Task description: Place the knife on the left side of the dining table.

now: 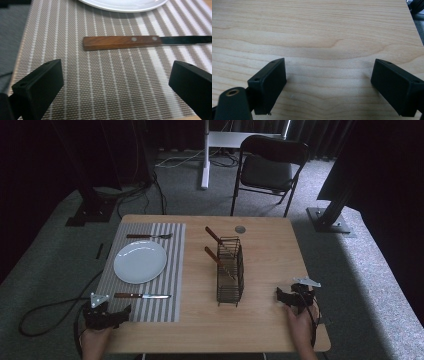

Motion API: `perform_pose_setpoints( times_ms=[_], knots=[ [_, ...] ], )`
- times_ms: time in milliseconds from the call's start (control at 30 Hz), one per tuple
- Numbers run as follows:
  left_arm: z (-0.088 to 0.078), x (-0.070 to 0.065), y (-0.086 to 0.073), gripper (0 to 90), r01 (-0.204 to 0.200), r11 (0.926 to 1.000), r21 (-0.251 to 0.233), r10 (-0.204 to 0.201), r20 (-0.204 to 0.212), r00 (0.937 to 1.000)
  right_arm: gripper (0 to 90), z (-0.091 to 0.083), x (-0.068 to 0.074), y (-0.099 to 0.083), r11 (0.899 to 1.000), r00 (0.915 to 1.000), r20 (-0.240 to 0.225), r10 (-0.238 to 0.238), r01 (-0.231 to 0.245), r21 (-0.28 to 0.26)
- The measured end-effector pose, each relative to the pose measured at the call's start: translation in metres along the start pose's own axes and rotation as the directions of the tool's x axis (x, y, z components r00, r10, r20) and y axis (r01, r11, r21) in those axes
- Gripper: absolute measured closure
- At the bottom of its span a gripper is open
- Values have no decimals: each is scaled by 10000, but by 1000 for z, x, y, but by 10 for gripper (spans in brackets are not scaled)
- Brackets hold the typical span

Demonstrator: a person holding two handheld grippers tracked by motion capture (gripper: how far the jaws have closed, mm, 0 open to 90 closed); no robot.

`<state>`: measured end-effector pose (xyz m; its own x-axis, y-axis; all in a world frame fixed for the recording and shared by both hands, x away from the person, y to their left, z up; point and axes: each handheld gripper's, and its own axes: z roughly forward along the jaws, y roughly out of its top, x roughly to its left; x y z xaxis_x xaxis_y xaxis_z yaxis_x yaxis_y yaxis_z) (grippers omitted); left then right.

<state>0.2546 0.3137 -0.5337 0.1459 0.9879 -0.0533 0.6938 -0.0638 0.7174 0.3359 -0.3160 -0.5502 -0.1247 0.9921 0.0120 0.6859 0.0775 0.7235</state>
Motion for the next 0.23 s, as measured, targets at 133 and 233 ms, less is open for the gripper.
perform_pose_setpoints(
  times_ms=[133,233],
  knots=[
    [3,3,-3,0,-7,9999,148,11,-264,9997,122,0,0,0,10000,10000,-1,-3,3,-3],
    [5,1,-5,0,-223,9994,259,235,-465,9986,122,0,0,0,10000,10000,-1,1,-1,0]
  ],
)
